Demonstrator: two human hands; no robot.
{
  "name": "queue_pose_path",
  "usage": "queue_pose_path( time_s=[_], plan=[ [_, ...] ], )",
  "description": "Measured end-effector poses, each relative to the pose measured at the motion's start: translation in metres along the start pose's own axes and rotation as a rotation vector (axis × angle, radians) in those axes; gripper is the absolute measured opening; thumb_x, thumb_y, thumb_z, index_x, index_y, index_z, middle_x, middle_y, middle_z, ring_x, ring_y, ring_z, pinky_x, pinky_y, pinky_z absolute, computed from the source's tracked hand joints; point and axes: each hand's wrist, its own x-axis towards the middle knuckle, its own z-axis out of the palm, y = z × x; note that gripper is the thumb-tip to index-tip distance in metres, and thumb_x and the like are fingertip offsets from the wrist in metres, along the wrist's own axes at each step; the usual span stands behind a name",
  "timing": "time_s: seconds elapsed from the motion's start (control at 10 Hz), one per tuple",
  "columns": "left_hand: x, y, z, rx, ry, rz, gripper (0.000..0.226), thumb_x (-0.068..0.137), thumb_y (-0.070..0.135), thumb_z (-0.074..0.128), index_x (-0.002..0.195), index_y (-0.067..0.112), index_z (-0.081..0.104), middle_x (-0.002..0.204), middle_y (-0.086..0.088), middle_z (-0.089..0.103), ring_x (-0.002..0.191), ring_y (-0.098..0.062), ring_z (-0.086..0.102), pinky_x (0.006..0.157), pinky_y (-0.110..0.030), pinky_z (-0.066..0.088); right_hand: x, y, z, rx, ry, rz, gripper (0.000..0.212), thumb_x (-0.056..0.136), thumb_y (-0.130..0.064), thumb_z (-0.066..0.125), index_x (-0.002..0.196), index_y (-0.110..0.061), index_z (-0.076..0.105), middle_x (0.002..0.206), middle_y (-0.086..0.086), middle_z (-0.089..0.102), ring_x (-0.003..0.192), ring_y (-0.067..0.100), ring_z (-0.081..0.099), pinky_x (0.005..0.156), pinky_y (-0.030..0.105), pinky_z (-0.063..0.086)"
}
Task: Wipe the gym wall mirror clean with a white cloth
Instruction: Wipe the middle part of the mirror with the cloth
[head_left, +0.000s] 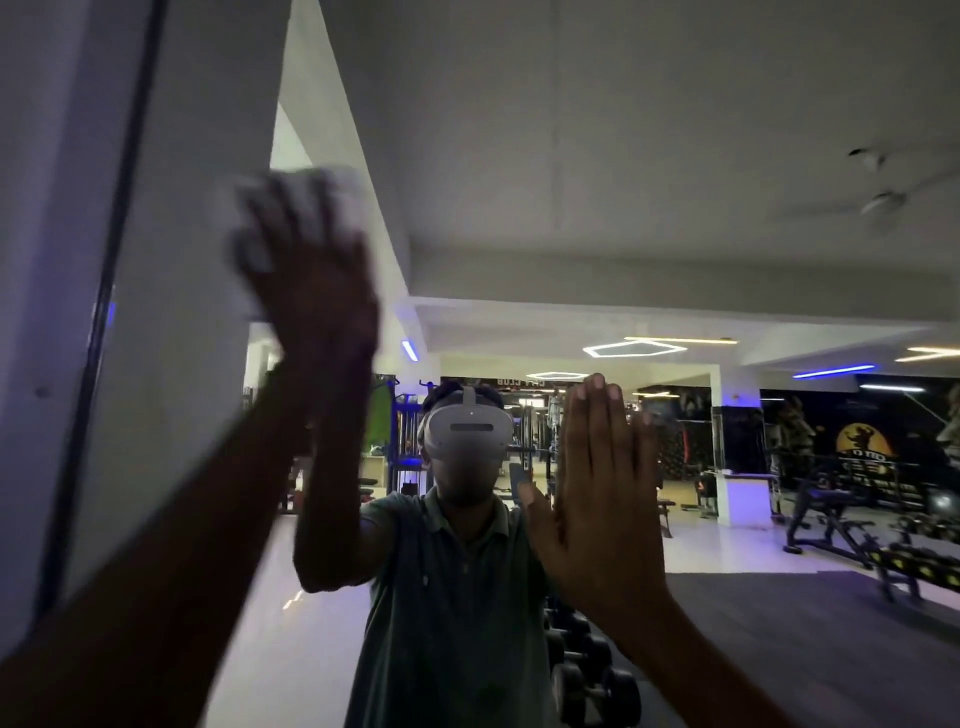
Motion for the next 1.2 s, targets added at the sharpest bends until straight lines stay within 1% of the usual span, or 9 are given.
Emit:
queue_pose_path(
  time_s=[0.1, 0.2, 0.5, 0.6, 0.7, 0.8, 1.0, 1.1, 1.2],
  plan=[
    [-0.066, 0.028, 0.046, 0.177, -0.311, 0.709, 0.052, 0.102, 0.077, 0.009, 0.142, 0.071, 0.04, 0.133, -0.03, 0.065, 0.123, -0.048, 0.065, 0.114, -0.067, 0.021, -0.001, 0.001, -0.002, 0.0, -0.008, 0.001, 0.085, 0.103, -0.051, 0.039, 0.166, 0.0, 0.013, 0.176, 0.019, 0.003, 0.163, 0.037, 0.004, 0.128, 0.065, 0.013],
    [-0.056, -0.028, 0.065, 0.682, -0.492, 0.802, 0.066, 0.112, 0.053, 0.007, 0.165, 0.022, 0.031, 0.168, -0.023, 0.029, 0.156, -0.044, 0.028, 0.123, -0.066, 0.023, -0.002, 0.001, -0.002, 0.005, -0.014, 0.0, 0.083, 0.105, -0.051, 0.036, 0.166, 0.0, 0.013, 0.176, 0.018, 0.003, 0.164, 0.036, 0.004, 0.129, 0.065, 0.013],
    [0.022, -0.119, -0.045, 0.973, 0.01, 0.101, 0.066, 0.109, 0.058, 0.003, 0.169, 0.031, 0.0, 0.176, -0.012, -0.001, 0.163, -0.032, 0.001, 0.128, -0.054, 0.01, 0.0, 0.0, 0.0, -0.045, -0.028, 0.01, 0.095, 0.099, -0.052, 0.053, 0.166, 0.001, 0.011, 0.176, 0.019, 0.001, 0.164, 0.037, 0.002, 0.129, 0.063, 0.01],
    [-0.026, -0.084, 0.004, 0.952, -0.079, 0.172, 0.066, 0.11, 0.05, 0.007, 0.169, 0.023, 0.0, 0.175, -0.018, -0.003, 0.162, -0.039, -0.003, 0.128, -0.059, 0.008, 0.008, -0.003, -0.006, -0.08, -0.046, -0.005, 0.097, 0.1, -0.061, 0.047, 0.166, 0.001, 0.01, 0.176, 0.021, 0.0, 0.163, 0.037, -0.001, 0.13, 0.062, 0.008],
    [-0.062, -0.078, 0.015, 0.904, -0.559, 0.772, 0.067, 0.11, 0.053, 0.019, 0.169, 0.023, 0.012, 0.176, -0.015, 0.004, 0.163, -0.036, 0.002, 0.129, -0.057, 0.009, 0.032, 0.005, -0.01, -0.15, -0.061, 0.031, 0.099, 0.1, -0.069, 0.034, 0.167, 0.0, 0.006, 0.175, 0.023, -0.006, 0.163, 0.037, -0.006, 0.131, 0.059, 0.0],
    [-0.018, -0.103, -0.026, 0.867, -0.552, 0.938, 0.066, 0.109, 0.051, 0.027, 0.167, 0.018, 0.026, 0.174, -0.016, 0.015, 0.16, -0.037, 0.018, 0.124, -0.052, 0.02, 0.053, 0.028, -0.013, -0.185, -0.038, 0.057, 0.099, 0.1, -0.068, 0.033, 0.166, 0.002, 0.007, 0.174, 0.024, -0.004, 0.163, 0.039, -0.004, 0.13, 0.061, 0.007],
    [0.025, -0.12, -0.042, 0.948, -0.002, 0.155, 0.068, 0.109, 0.058, 0.007, 0.169, 0.027, 0.006, 0.176, -0.014, 0.006, 0.162, -0.036, 0.009, 0.123, -0.058, 0.019, 0.051, 0.038, -0.004, -0.148, 0.003, 0.012, 0.096, 0.101, -0.063, 0.035, 0.166, 0.002, 0.008, 0.175, 0.022, -0.004, 0.163, 0.037, -0.004, 0.13, 0.062, 0.007],
    [-0.006, -0.075, 0.036, 0.903, -0.001, 0.099, 0.071, 0.104, 0.056, 0.003, 0.169, 0.028, 0.003, 0.175, -0.021, 0.002, 0.161, -0.043, 0.003, 0.126, -0.062, 0.014, 0.052, 0.038, -0.006, -0.133, 0.02, 0.007, 0.095, 0.101, -0.061, 0.04, 0.166, 0.001, 0.008, 0.176, 0.021, -0.003, 0.163, 0.037, -0.003, 0.13, 0.061, 0.008],
    [-0.054, -0.039, 0.104, 0.832, -0.323, 0.54, 0.065, 0.107, 0.052, 0.019, 0.168, 0.032, 0.018, 0.175, -0.019, 0.011, 0.161, -0.044, 0.008, 0.125, -0.061, 0.013, 0.052, 0.039, -0.006, -0.105, 0.035, -0.004, 0.093, 0.101, -0.061, 0.036, 0.166, 0.001, 0.012, 0.176, 0.02, 0.001, 0.164, 0.036, 0.0, 0.13, 0.061, 0.01]
  ],
)
